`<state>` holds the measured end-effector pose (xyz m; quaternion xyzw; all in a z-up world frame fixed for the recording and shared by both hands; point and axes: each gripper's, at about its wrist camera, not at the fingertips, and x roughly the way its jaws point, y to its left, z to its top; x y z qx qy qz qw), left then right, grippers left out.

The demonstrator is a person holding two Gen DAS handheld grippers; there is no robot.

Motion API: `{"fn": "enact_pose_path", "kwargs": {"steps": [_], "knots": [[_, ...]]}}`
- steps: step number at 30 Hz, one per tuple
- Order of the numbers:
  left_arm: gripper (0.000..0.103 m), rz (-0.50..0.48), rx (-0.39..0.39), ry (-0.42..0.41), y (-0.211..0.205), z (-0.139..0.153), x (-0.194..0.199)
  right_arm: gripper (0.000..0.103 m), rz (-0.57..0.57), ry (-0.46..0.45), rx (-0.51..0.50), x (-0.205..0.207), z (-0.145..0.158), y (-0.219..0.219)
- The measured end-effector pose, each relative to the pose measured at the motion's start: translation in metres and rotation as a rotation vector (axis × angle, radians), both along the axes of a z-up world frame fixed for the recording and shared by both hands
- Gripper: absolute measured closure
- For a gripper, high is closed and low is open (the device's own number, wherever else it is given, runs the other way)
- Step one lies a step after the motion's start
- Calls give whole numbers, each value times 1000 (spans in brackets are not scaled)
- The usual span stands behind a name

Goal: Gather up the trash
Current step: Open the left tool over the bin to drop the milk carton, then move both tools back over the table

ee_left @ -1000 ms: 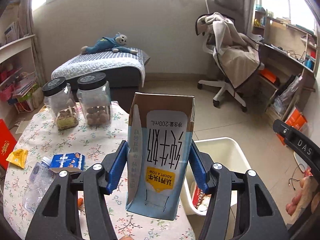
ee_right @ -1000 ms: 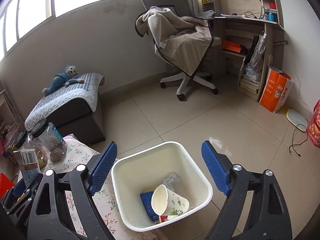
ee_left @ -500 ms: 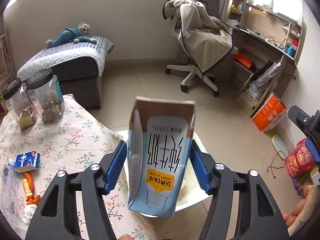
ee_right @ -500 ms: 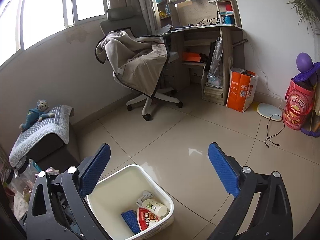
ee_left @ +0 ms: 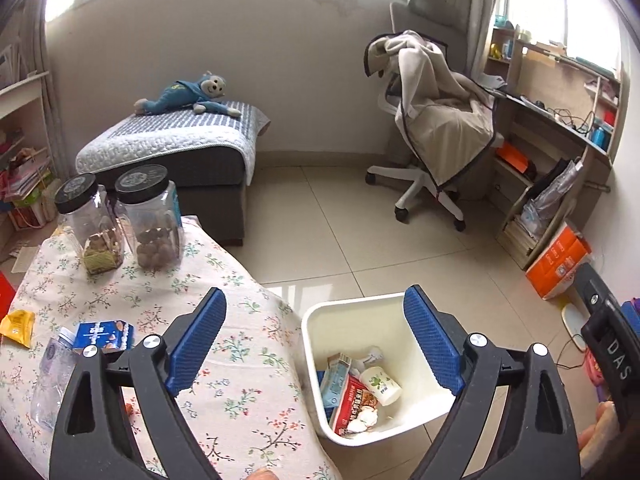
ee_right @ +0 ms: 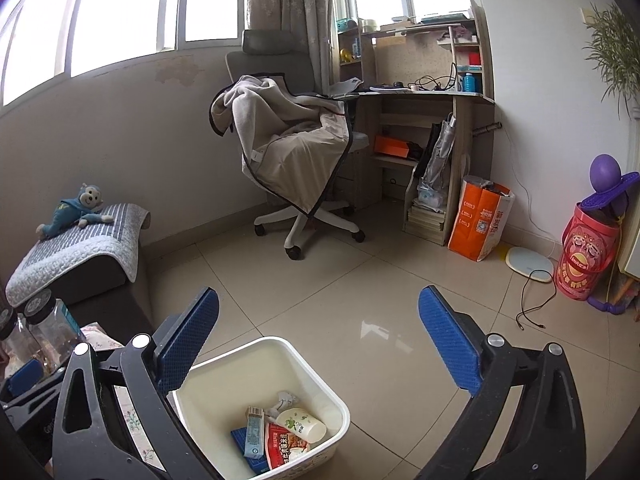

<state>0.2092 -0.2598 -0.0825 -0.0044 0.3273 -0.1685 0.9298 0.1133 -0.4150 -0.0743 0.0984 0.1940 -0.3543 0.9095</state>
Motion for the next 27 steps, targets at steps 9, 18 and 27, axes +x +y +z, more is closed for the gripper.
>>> {"fn": "enact_pose_path", "kwargs": {"steps": [9, 18, 27], "knots": [[11, 127, 52, -90, 60, 10, -1, 7, 121, 44, -50, 31, -4, 56], [11, 260, 67, -60, 133, -1, 14, 7, 241, 80, -73, 62, -9, 119], [11, 365, 67, -1, 203, -18, 23, 7, 371, 121, -99, 85, -19, 183]]}}
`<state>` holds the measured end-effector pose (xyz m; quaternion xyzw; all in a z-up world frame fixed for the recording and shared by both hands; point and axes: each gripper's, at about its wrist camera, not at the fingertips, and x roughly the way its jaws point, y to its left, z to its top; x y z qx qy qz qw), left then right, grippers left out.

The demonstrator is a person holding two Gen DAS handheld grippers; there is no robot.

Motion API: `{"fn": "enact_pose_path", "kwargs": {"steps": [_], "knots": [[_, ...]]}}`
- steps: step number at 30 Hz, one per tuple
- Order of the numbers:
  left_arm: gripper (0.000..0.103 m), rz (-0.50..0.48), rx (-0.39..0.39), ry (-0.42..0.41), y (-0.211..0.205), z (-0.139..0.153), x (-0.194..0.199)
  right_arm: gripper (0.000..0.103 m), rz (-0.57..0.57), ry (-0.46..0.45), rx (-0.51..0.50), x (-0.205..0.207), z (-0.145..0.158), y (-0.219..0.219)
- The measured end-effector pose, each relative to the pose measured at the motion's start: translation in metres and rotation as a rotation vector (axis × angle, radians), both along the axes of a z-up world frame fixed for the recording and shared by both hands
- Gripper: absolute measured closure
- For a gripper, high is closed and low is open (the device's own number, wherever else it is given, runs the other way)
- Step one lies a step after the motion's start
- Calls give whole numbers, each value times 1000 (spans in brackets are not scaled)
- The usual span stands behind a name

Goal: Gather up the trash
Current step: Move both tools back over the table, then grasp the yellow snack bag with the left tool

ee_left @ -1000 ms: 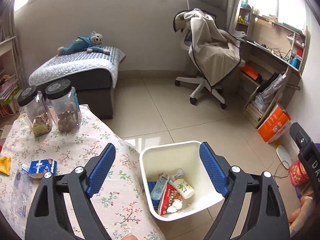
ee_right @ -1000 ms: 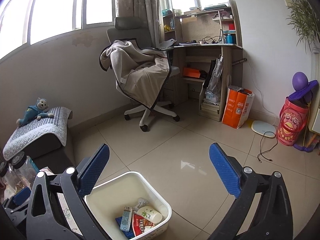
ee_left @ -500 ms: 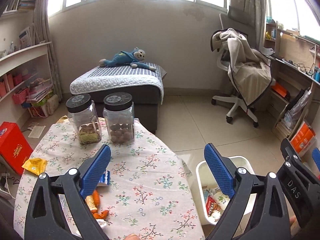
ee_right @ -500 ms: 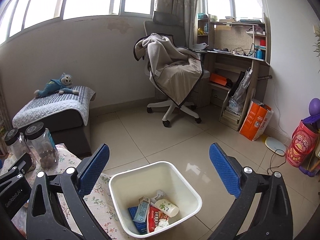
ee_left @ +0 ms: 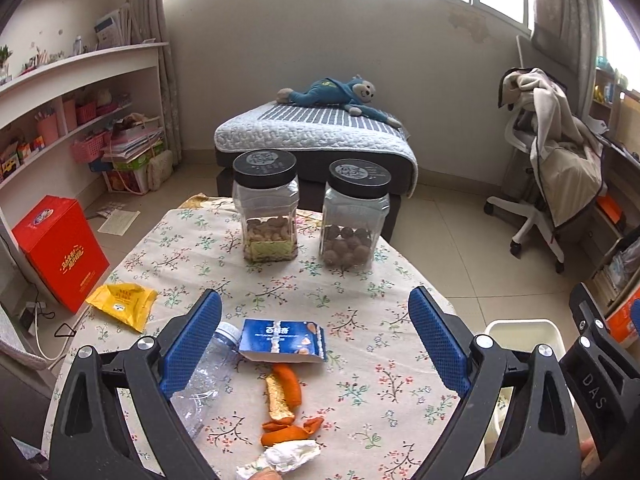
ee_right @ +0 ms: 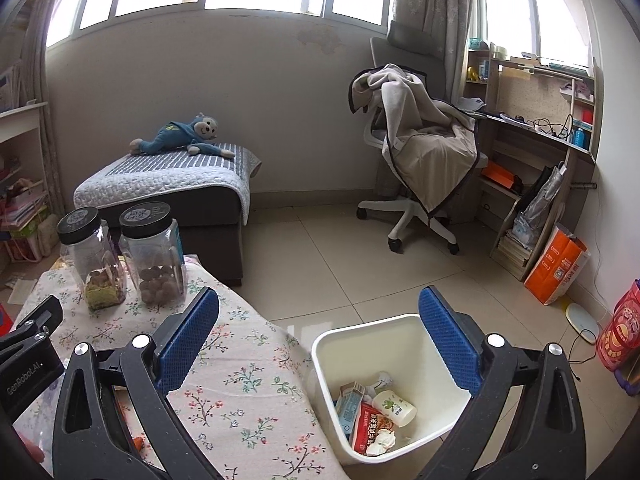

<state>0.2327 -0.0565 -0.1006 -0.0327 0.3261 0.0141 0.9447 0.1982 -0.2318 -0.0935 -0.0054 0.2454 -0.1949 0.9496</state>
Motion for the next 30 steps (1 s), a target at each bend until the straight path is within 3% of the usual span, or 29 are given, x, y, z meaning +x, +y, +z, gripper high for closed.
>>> {"fn": "enact_pose_path", "kwargs": {"steps": [7, 15, 21, 25, 27, 30], "knots": [[11, 121, 1, 60, 63, -19, 9, 7, 91, 46, 19, 14, -12, 43], [11, 354, 20, 201, 171, -60, 44, 7, 200, 111, -15, 30, -33, 92], [11, 578, -158, 366, 273, -117, 72, 7, 270, 189, -45, 47, -57, 119], [12, 618, -306, 464, 315, -158, 90, 7, 316, 230, -31, 57, -69, 124], [12, 614, -334, 469, 323, -171, 98, 7, 328, 256, 3, 64, -76, 122], [12, 585, -284, 414, 320, -174, 112, 7, 337, 296, 81, 74, -86, 114]]}}
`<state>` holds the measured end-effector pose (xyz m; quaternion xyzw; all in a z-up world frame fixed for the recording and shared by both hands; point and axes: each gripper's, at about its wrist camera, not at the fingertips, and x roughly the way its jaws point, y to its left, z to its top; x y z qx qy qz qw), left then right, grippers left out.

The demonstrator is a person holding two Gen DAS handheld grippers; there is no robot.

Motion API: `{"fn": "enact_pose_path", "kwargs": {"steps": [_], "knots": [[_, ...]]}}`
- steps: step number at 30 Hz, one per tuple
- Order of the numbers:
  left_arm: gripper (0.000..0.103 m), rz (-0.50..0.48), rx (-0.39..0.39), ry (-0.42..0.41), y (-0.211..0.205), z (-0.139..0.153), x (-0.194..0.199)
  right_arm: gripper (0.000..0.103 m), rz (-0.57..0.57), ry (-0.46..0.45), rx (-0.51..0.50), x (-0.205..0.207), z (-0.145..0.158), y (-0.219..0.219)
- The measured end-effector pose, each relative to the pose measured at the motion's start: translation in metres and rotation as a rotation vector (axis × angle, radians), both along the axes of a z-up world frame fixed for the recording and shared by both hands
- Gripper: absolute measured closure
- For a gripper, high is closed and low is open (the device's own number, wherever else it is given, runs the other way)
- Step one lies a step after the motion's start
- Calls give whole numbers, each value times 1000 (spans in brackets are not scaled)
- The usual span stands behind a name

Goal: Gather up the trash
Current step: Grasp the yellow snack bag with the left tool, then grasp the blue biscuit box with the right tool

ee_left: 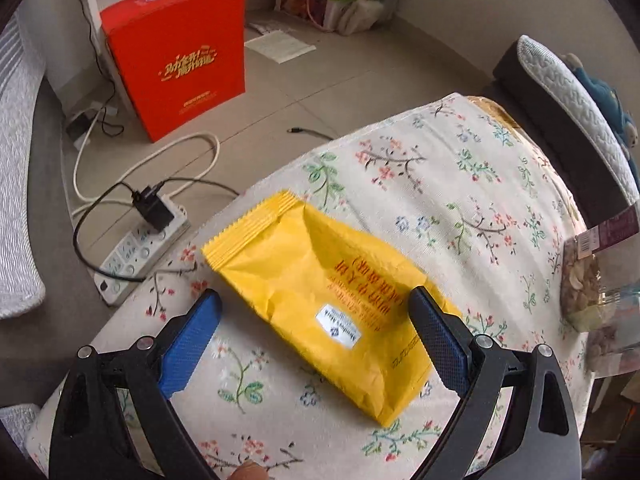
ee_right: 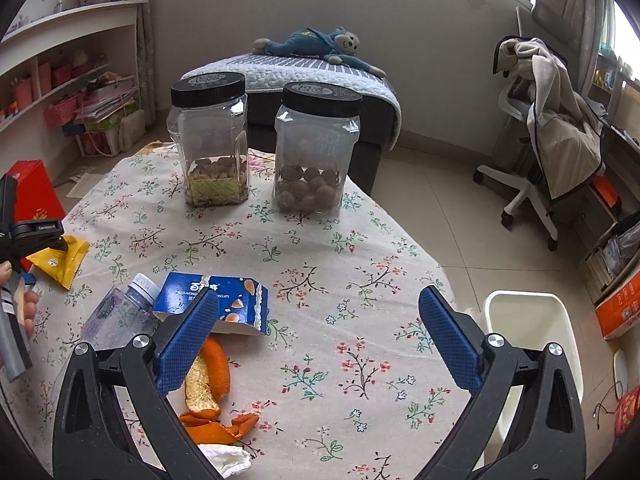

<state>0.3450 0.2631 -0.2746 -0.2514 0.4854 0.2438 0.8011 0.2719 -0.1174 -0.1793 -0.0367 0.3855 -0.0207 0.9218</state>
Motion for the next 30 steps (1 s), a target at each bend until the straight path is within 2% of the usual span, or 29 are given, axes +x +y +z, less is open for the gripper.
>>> {"fn": "enact_pose_path", "kwargs": {"steps": [1, 5, 8, 9, 10, 13, 16, 19, 22, 27, 28, 30], "knots": [[12, -33, -3, -16, -2, -1, 6, 7, -3, 15, 23, 3, -3, -3], [13, -108, 65, -25, -19, -3, 19, 7, -21, 75, 98, 17, -16, -10], [41, -182, 86, -41, -33, 0, 25, 7, -28, 125, 164, 27, -27, -13], [61, -215, 61, -50, -37, 2, 27, 7, -28, 143, 188, 30, -31, -14], [75, -238, 30, -54, -39, 3, 28, 7, -28, 160, 212, 33, -35, -15], [89, -258, 3, -62, -43, 7, 29, 7, -31, 204, 276, 40, -46, -18], [96, -276, 2, -72, -48, 15, 26, 9, -17, 265, 351, 46, -58, -17], [97, -301, -10, -116, -57, 32, 20, 13, -5, 338, 459, 51, -74, -16], [97, -335, -27, -170, -68, 52, 9, 15, -20, 391, 613, 56, -88, -18], [97, -390, -42, -225, -87, 76, -7, 15, -34, 382, 842, 62, -98, -22], [97, -395, -50, -232, -88, 79, -9, 19, -37, 387, 879, 64, -100, -21], [97, -405, -61, -241, -92, 82, -11, 23, -40, 378, 897, 68, -103, -18]]}}
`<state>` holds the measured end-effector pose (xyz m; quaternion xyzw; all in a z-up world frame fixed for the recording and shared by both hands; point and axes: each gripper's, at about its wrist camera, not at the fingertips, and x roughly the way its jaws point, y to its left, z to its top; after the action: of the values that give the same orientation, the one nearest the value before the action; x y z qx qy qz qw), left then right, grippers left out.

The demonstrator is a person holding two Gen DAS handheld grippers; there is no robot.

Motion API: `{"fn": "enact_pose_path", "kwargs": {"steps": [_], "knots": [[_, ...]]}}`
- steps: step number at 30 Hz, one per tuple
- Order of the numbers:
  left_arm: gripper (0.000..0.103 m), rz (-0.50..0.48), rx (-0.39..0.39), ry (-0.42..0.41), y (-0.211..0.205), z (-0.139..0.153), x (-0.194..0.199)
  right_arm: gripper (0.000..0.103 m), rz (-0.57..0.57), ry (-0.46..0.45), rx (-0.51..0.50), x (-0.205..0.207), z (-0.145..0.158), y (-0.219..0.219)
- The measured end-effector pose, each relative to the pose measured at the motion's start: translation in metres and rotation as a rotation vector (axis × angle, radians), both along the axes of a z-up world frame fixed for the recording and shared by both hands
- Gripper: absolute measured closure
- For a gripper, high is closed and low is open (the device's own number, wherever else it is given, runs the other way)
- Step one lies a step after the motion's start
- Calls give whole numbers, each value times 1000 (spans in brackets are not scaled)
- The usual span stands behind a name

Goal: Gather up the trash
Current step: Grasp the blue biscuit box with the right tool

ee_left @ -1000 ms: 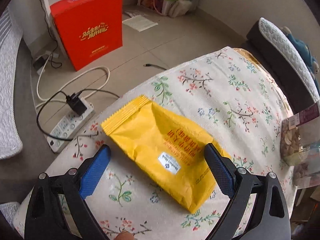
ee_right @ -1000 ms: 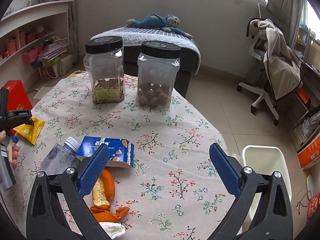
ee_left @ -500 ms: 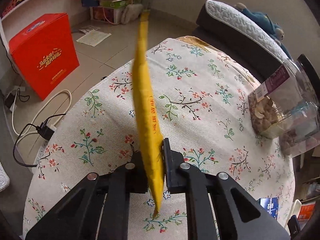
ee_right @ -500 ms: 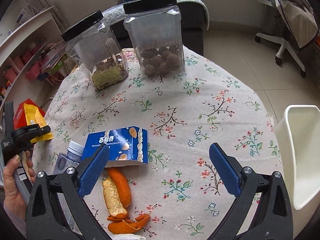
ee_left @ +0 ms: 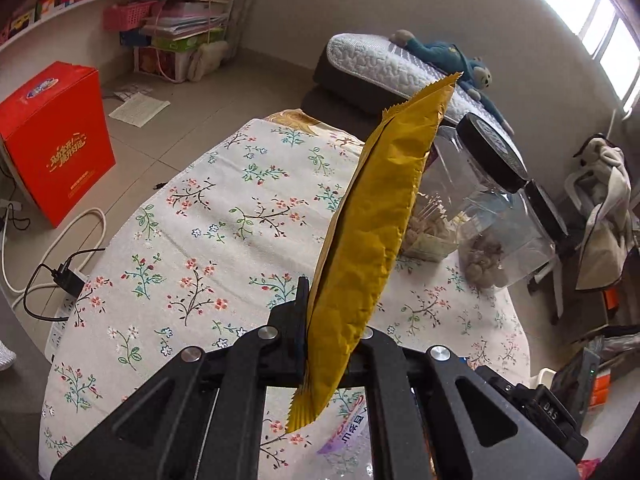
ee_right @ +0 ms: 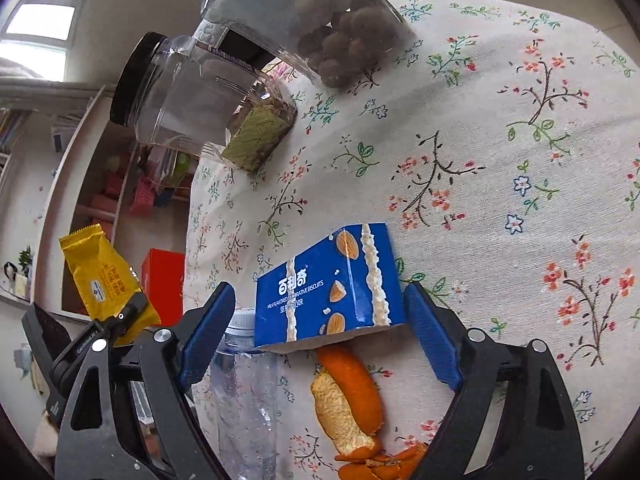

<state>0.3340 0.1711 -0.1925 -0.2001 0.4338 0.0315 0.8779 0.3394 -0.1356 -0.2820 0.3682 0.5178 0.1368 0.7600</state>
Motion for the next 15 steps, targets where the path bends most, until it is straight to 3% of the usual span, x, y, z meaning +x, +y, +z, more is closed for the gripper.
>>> {"fn": "enact_pose_path", "kwargs": {"steps": [2, 3, 4, 5, 10, 15], "knots": [[97, -16, 4, 0, -5, 0, -1, 36, 14, 0, -24, 4, -1, 6], [97, -24, 11, 4, -8, -2, 0, 48, 24, 6, -36, 5, -3, 9], [97, -32, 22, 7, -9, -3, 0, 67, 37, 10, -41, 6, -5, 11], [97, -40, 32, 10, -11, -5, 0, 76, 51, 15, -26, 7, -7, 12], [97, -61, 54, 14, -18, -9, 2, 90, 77, -62, -70, 4, 13, 18], [97, -64, 95, -8, -24, -5, -4, 92, 114, -161, -202, -1, 39, 28]]}}
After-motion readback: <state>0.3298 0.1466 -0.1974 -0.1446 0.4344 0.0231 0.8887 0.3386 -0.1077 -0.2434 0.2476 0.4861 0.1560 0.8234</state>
